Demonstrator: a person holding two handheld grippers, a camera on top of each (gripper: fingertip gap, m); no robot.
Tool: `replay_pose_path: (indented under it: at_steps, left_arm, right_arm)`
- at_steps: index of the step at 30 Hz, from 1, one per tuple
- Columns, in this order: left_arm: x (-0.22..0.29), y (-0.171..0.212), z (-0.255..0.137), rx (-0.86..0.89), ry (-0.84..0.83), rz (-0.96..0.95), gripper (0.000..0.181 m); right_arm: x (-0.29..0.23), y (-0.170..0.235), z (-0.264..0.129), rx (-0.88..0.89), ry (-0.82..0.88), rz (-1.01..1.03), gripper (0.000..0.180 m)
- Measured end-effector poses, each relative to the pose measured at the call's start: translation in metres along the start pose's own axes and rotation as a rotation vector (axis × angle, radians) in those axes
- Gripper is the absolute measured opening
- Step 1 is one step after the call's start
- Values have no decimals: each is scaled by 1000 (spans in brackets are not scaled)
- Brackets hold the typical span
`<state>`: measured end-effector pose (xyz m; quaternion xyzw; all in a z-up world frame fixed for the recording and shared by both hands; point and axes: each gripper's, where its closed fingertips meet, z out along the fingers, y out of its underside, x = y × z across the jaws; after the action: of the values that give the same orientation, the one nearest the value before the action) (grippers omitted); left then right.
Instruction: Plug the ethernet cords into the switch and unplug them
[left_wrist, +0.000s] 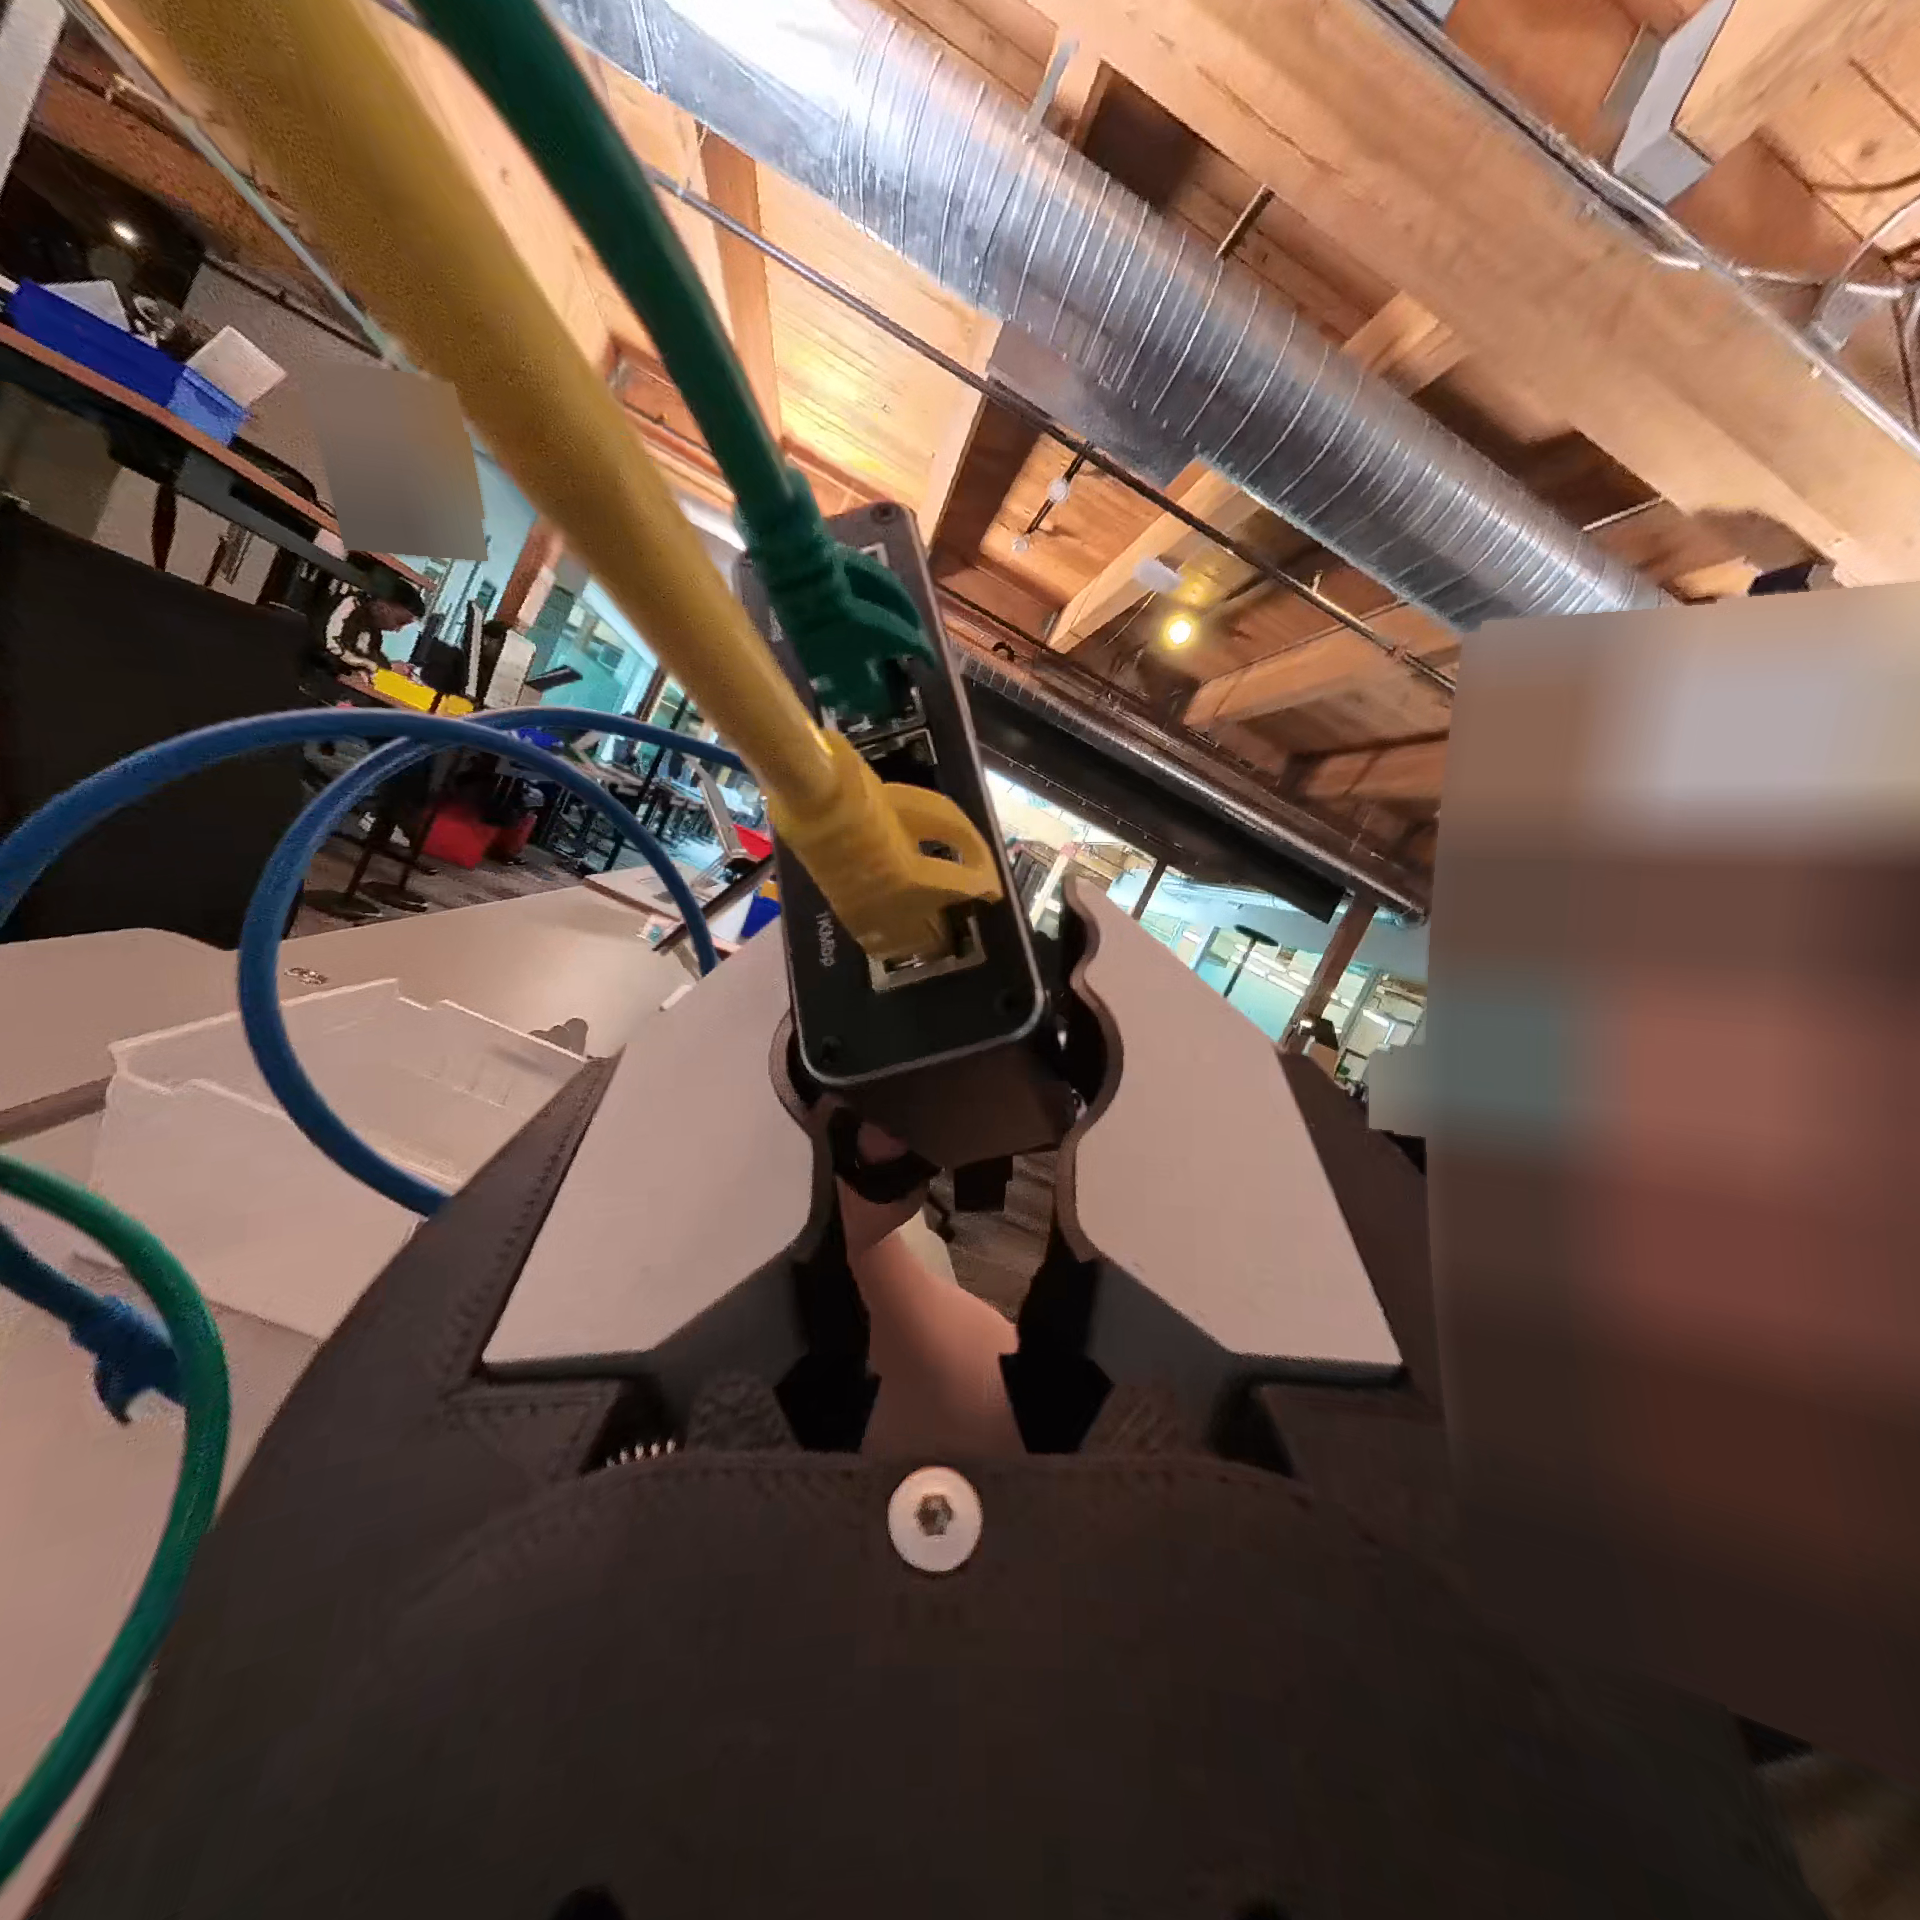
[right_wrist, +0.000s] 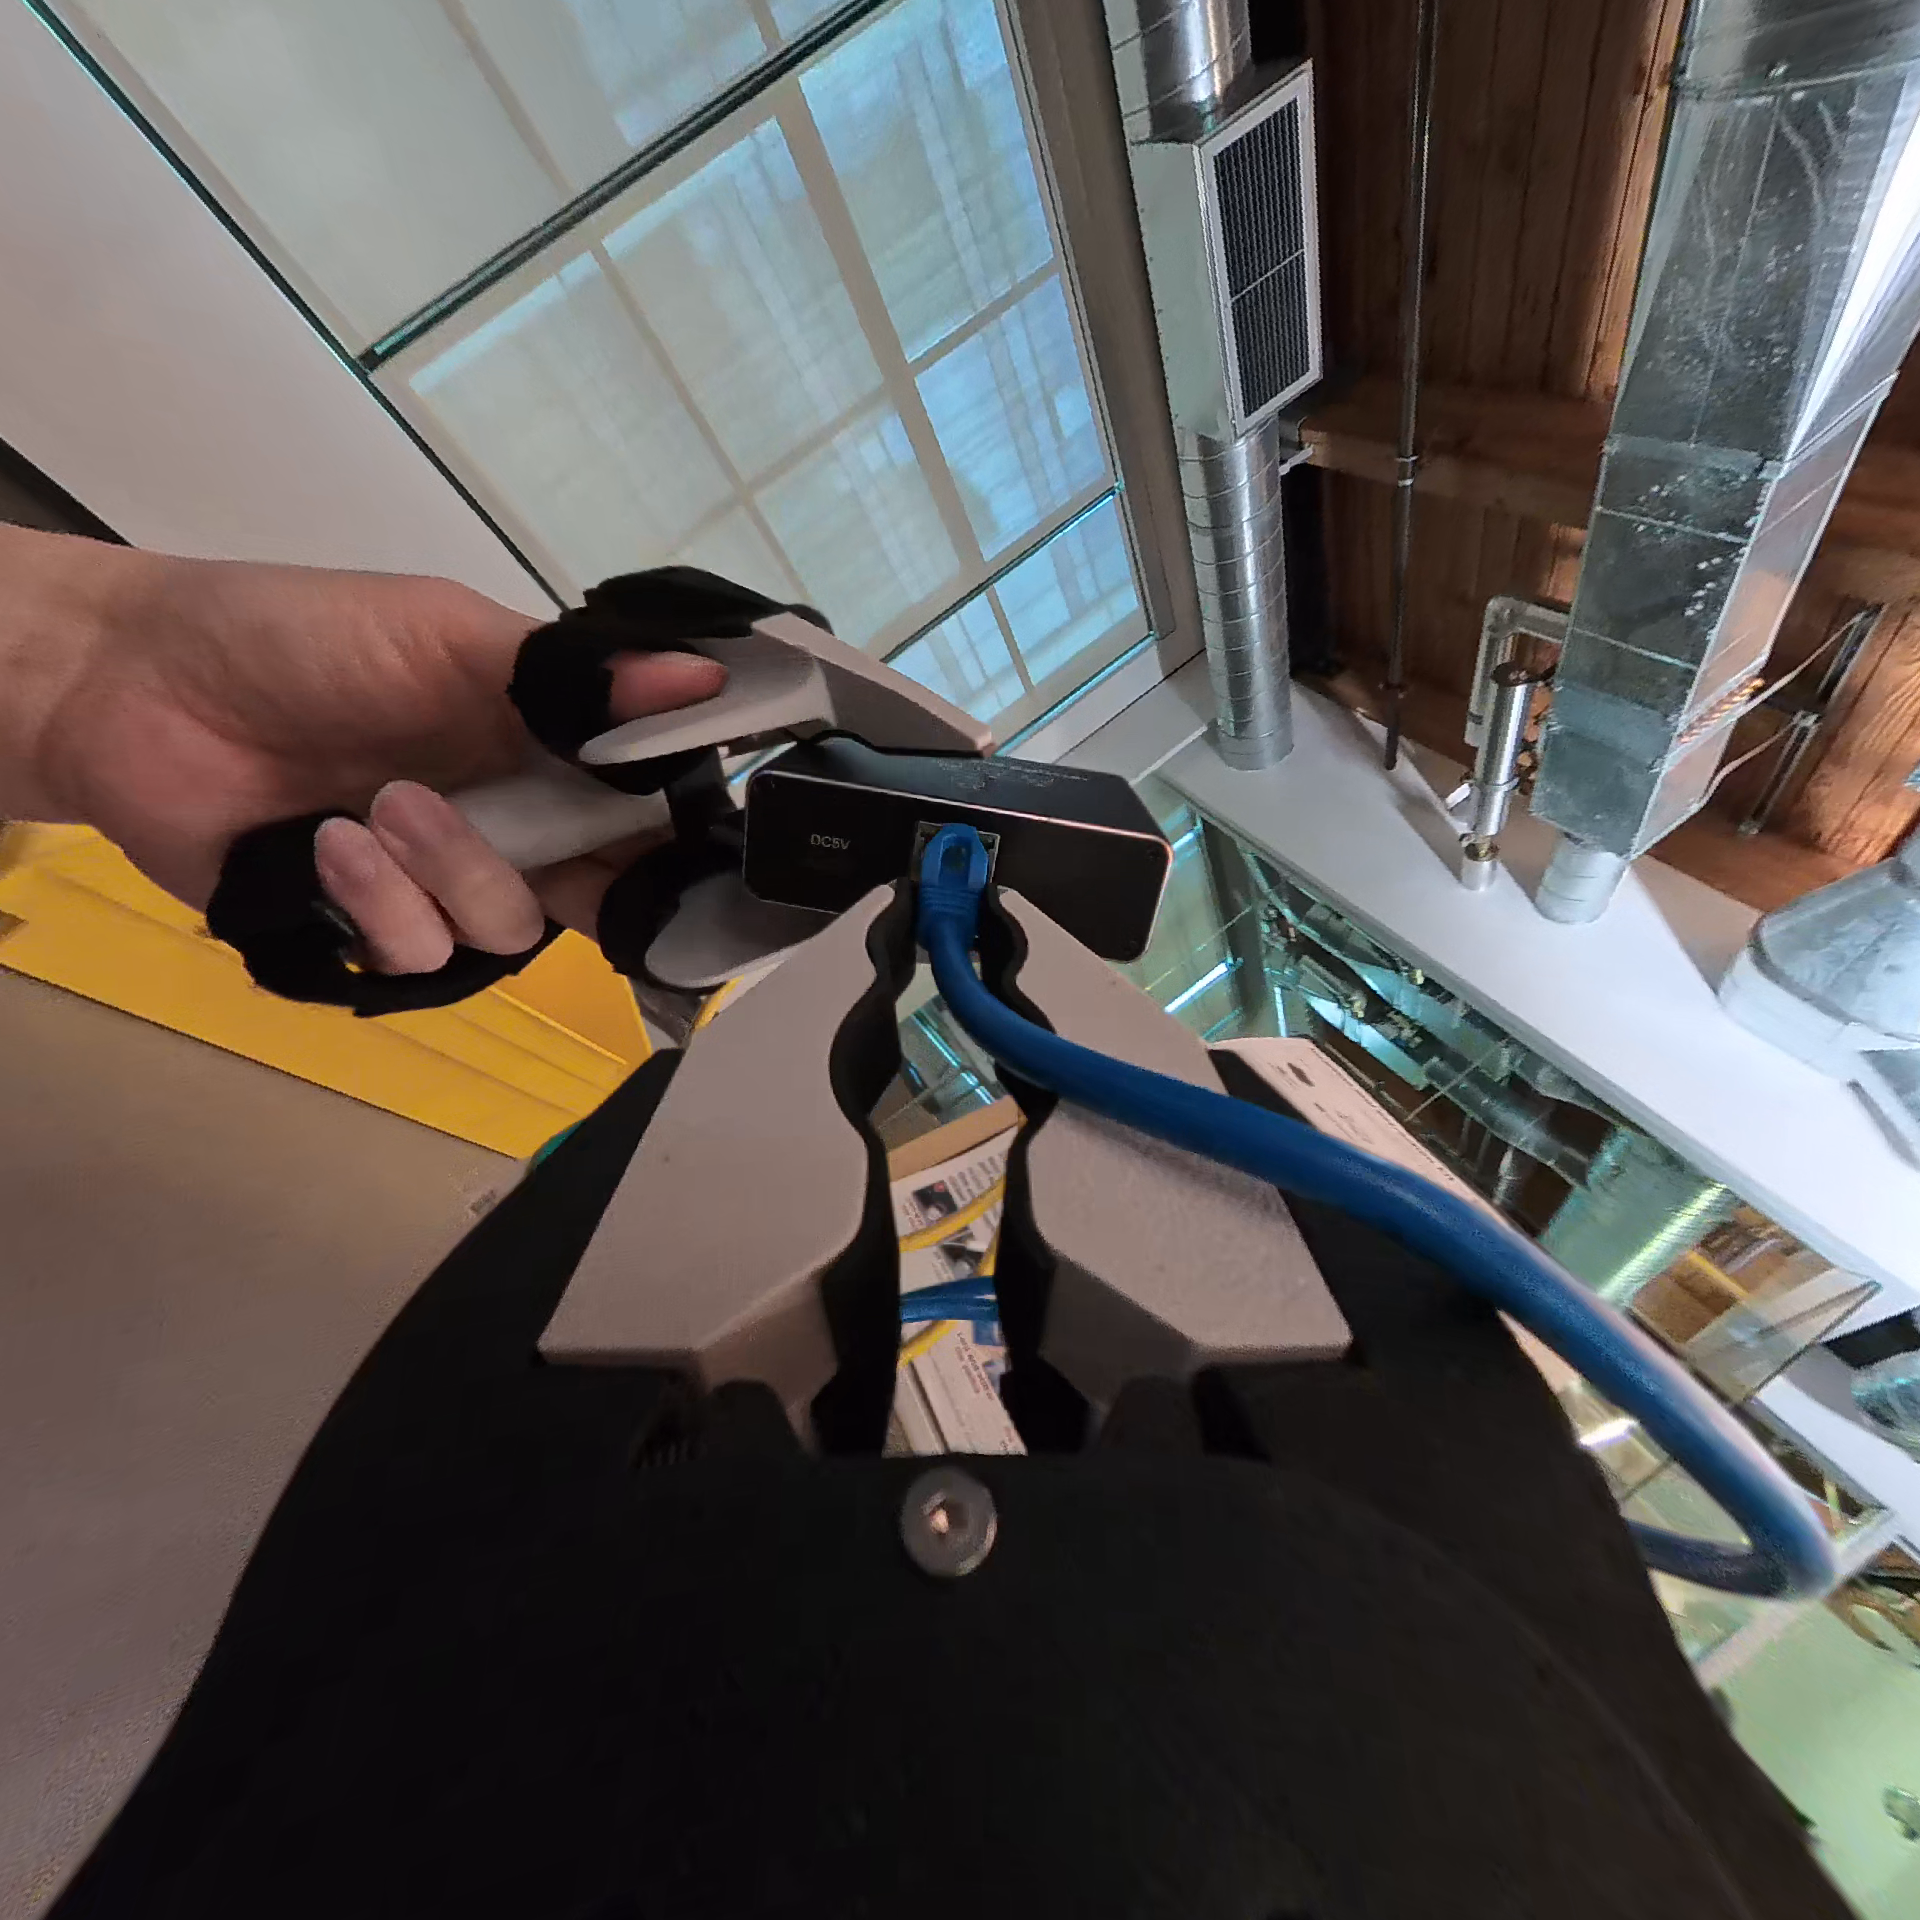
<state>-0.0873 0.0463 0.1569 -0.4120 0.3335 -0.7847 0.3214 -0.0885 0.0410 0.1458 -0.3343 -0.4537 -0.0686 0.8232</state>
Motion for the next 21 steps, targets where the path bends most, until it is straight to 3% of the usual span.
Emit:
replay_pose_path:
  at_steps: [8,16,21]
  left_arm:
    - [2,6,1,-68,-47,26,35]
    - [1,13,2,-110,-52,-4,35]
    - [7,15,2,-145,-58,29,34]
  right_arm:
    - [2,-7,-2,38,-21,85,13]
    - [0,-8,-5,-7,-8,-89,11]
    - [-1,-13,-5,20,11,-76,11]
